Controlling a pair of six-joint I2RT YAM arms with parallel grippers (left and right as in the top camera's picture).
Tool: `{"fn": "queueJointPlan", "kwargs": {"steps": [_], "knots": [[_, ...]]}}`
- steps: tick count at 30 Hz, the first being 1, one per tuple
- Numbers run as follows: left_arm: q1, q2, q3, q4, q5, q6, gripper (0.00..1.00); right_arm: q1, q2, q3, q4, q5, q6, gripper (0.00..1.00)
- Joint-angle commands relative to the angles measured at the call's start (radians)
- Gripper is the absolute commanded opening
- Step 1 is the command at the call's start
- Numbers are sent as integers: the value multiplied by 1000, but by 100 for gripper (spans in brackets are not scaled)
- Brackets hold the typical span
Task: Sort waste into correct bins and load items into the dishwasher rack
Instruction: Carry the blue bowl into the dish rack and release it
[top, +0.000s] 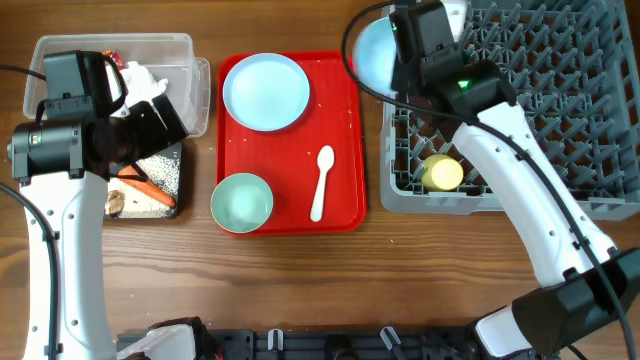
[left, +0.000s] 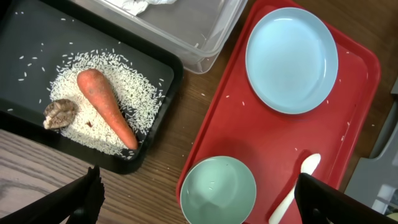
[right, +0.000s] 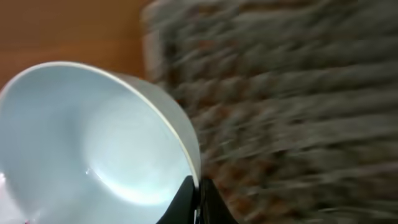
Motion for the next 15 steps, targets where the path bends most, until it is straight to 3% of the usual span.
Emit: {"fn": "queueJointPlan", "kwargs": {"steps": [1,6,7,9,10,15], "knots": [[5,0,7,3,-17,2,100,-22,50,11,101,549,-93,4],[5,0,7,3,-17,2,100,-36,151,11,480,555,-624,4],[5,0,7,3,-17,2,100,-36,197,11,603,555,-850,5],[5,0,7,3,-17,2,100,-35,255,11,655,555,-1104,4],[5,0,7,3,-17,2,100,-35,289,11,657,557,-1156,4],[5,0,7,3,-17,2,100,-33,369,-4,632,600,-1154,4]]}}
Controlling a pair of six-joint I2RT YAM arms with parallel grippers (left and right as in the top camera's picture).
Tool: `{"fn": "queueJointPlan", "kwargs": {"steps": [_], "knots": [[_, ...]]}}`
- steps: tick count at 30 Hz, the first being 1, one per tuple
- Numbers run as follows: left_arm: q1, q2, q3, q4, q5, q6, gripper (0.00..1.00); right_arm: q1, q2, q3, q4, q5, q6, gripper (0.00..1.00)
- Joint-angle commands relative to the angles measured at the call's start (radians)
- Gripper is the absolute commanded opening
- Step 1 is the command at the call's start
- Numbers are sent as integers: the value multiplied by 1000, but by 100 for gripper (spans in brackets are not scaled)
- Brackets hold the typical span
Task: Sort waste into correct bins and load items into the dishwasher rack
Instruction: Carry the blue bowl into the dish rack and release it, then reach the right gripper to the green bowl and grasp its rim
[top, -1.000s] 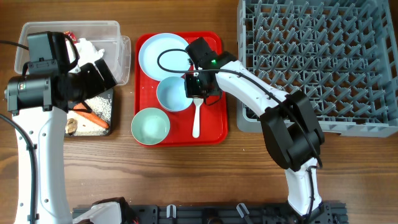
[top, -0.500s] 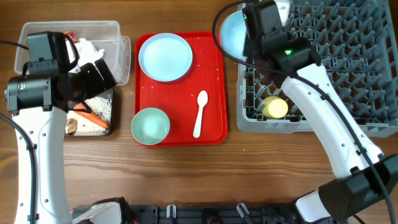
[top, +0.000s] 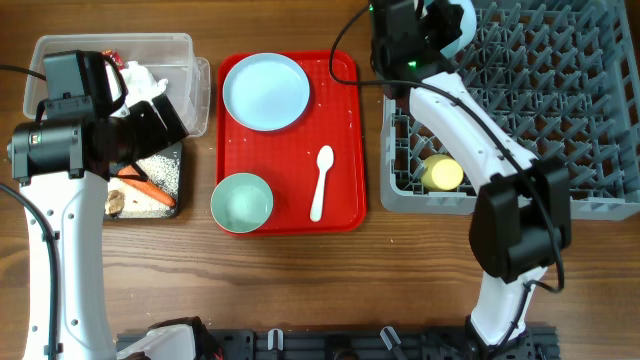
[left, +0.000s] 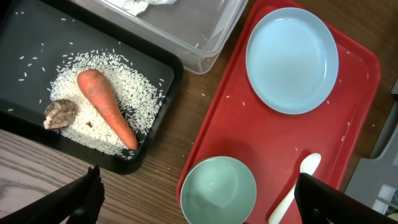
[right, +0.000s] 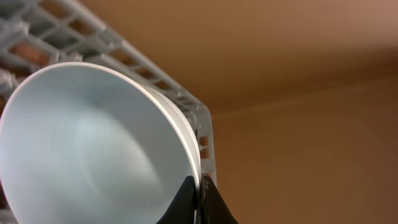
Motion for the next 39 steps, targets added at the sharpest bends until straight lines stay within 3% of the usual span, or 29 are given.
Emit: {"fn": "queueJointPlan", "kwargs": {"steps": [1,6,19,20,21,22,23,25,28,31,34,36,38,39], "knots": [[5,-1,7,3,-17,2,100,4,23,-13,-24,48,-49,4],[5,-1,7,3,-17,2,100,5,24,-36,-185,10,103,4],[5,-1,7,3,-17,2,100,92,24,-36,-204,-167,106,8],[5,-1,7,3,-17,2,100,97,24,-36,-204,-168,106,17],[5,-1,7,3,-17,2,100,107,24,-36,-203,-167,106,47],[5,-1,7,3,-17,2,100,118,24,-36,-203,-168,106,87],[5,-1,7,3,-17,2,100,133,24,-36,-203,-169,106,100],[5,-1,7,3,-17,2,100,149,24,-36,-203,-169,113,100],[5,-1,7,3,-17,2,100,163,10,-35,-217,-213,389,100],[5,-1,7,3,-17,2,100,165,-68,-34,-303,-583,579,100],[5,-1,7,3,-17,2,100,165,-192,-34,-401,-1376,752,99],[5,-1,7,3,-17,2,100,165,-215,-35,-436,-1753,801,100],[5,-1,7,3,-17,2,100,187,-178,-47,-449,-1852,953,95],[5,-1,7,3,-17,2,100,214,-156,-75,-452,-1800,1009,82]]}}
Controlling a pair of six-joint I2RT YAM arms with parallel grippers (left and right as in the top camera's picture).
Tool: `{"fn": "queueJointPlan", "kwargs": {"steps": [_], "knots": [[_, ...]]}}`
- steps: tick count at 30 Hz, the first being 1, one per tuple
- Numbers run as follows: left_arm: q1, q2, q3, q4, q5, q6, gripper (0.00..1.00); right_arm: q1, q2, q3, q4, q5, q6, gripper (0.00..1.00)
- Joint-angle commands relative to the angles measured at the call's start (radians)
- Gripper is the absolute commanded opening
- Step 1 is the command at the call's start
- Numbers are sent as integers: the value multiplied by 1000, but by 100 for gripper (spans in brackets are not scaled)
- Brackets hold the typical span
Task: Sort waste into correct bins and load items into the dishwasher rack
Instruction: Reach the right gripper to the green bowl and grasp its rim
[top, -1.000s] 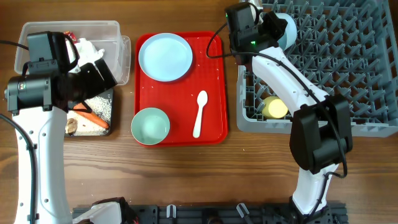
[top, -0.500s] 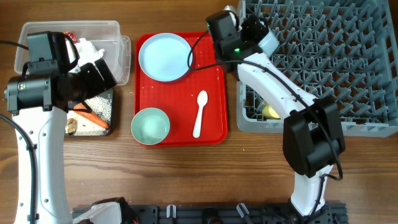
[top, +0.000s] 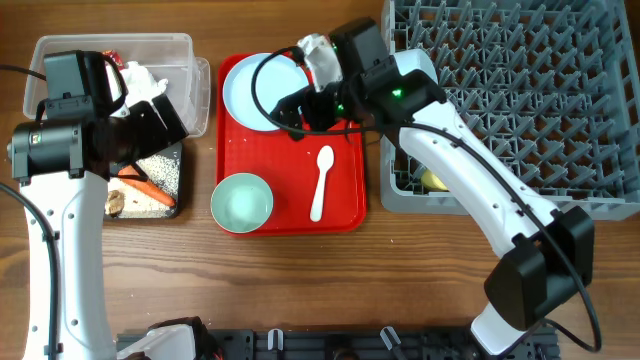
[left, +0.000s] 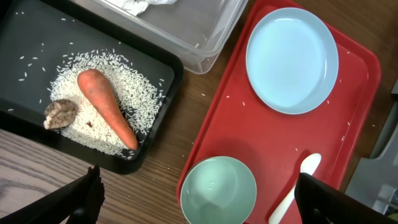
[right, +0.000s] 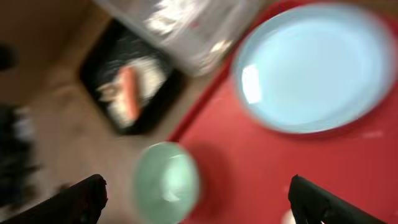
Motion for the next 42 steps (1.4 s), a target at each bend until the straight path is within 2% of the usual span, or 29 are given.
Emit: {"fn": "queueJointPlan", "kwargs": {"steps": [1,3,5,7,12,14,17,18,19,22,23,26,33,38,39,40,42], "knots": [[5,-1,7,3,-17,2,100,65,60,-77,-3,-84,243,82],[5,-1,7,3,-17,2,100,116,80,-132,-1,29,360,82],[5,-1,7,3,-17,2,100,181,104,-198,45,124,486,75],[5,-1,7,3,-17,2,100,240,123,-235,115,190,530,66],[5,-1,7,3,-17,2,100,299,202,-235,114,322,598,48],[5,-1,7,3,-17,2,100,299,245,-235,108,321,599,44],[5,-1,7,3,-17,2,100,298,261,-235,92,321,599,28],[5,-1,7,3,-17,2,100,294,261,-235,92,308,599,16],[5,-1,7,3,-17,2,100,284,261,-235,92,301,599,13],[5,-1,7,3,-17,2,100,225,235,-233,91,228,576,13],[5,-1,7,3,-17,2,100,203,222,-233,89,200,525,18],[5,-1,7,3,-17,2,100,169,211,-233,72,199,490,27],[5,-1,7,3,-17,2,100,165,185,-191,35,173,384,28],[5,-1,7,3,-17,2,100,164,183,-184,13,200,378,19],[5,-1,7,3,-17,2,100,164,183,-184,9,206,377,15],[5,-1,7,3,-17,2,100,163,183,-184,5,206,377,4],[5,-1,7,3,-17,2,100,160,183,-184,5,209,378,4]]}}
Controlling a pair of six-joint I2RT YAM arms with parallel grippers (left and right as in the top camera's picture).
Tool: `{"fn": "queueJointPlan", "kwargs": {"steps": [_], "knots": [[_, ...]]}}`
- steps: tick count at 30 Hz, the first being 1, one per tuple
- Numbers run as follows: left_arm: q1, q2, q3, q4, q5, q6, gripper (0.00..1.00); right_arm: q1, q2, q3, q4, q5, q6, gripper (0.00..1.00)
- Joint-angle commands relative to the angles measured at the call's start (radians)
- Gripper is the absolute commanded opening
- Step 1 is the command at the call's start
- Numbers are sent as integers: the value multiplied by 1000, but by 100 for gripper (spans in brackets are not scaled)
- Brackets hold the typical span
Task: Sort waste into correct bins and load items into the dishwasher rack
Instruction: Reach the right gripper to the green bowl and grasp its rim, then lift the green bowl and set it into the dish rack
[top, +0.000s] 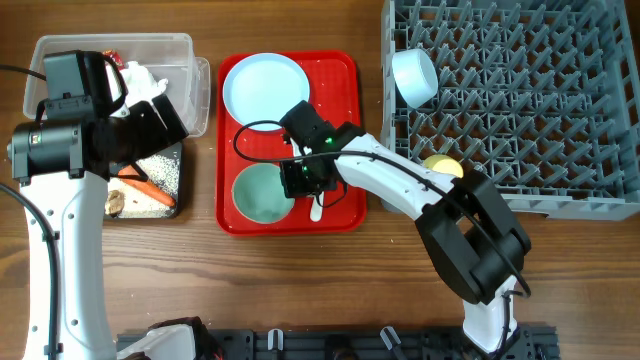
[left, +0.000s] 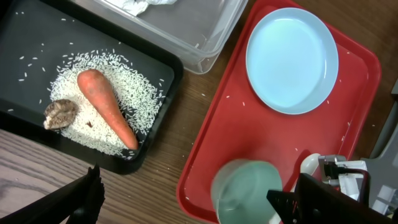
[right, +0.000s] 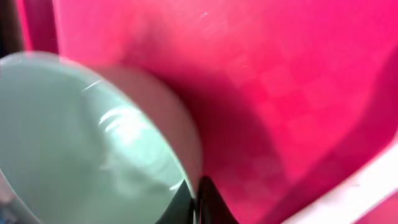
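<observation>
A pale green bowl (top: 260, 194) sits at the front of the red tray (top: 340, 110), blurred in the left wrist view (left: 244, 190). My right gripper (top: 305, 180) is shut on its right rim; the rim (right: 186, 168) runs between the fingertips. A white spoon (top: 317, 209) lies half hidden under that gripper. A light blue plate (top: 265, 88) rests at the tray's back. A white bowl (top: 413, 75) lies on its side in the grey dishwasher rack (top: 520, 110). My left gripper (left: 199, 196) hangs open above the bins and tray edge.
A clear plastic bin (top: 180, 55) with crumpled tissue stands at the back left. In front of it a black tray (left: 37, 37) holds rice, a carrot (left: 106, 106) and a mushroom (left: 60, 113). A yellow cup (top: 440, 165) sits in the rack's front left.
My right gripper was open above the tray near the plate; now it is low and shut on the green bowl's rim. The bowl has shifted a little to the right. The left arm is unchanged.
My right gripper held the white bowl at the rack's left edge, then at its far left corner. Later it was open over the tray with nothing in it. Now the white bowl lies in the rack and the gripper grips the green bowl.
</observation>
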Motion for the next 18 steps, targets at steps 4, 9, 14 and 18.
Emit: {"fn": "queueJointPlan", "kwargs": {"steps": [4,9,14,18], "knots": [[5,-1,7,3,-17,2,100,-46,-80,63,-92,58,-42,4],[5,-1,7,3,-17,2,100,-117,-356,142,-221,425,-73,4],[5,-1,7,3,-17,2,100,-119,-508,141,-549,1365,255,4],[5,-1,7,3,-17,2,100,-159,-475,119,-678,1477,258,4]]}}
